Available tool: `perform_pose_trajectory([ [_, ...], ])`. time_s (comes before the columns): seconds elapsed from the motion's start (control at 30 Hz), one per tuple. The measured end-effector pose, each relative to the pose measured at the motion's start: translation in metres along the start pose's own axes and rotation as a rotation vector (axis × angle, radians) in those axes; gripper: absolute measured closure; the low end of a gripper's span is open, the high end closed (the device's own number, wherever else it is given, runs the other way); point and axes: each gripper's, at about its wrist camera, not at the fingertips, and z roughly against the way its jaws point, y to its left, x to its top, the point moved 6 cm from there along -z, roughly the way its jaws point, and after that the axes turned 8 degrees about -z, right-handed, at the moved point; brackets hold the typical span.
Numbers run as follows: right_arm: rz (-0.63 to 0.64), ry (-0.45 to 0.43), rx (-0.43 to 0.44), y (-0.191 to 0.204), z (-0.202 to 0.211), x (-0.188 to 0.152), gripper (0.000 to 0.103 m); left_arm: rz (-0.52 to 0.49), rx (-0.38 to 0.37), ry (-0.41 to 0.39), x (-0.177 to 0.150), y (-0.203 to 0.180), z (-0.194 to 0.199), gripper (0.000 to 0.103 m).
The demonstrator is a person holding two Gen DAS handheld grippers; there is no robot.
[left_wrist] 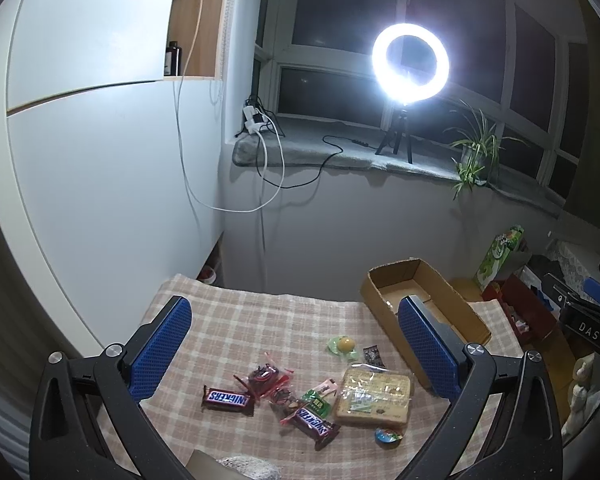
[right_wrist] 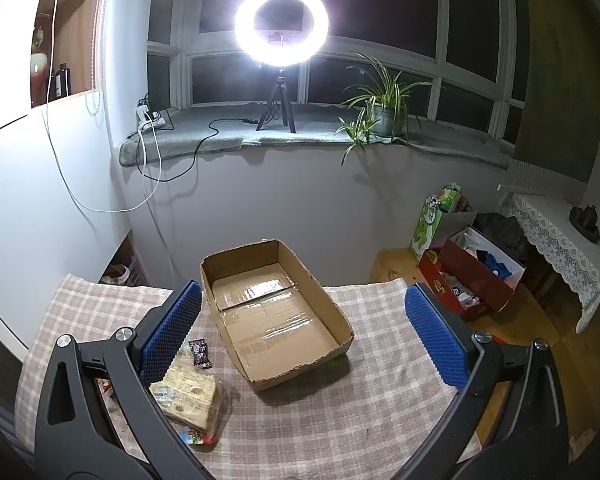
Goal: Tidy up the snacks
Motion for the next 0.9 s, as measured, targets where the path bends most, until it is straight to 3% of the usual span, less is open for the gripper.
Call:
perform_pose_trajectory([
  [0.9, 0.000, 0.010, 0.004, 0.001, -0.003, -0.006, 0.000, -0.002, -0.005, 0.007, 0.010, -0.003, -0.001, 0.001],
])
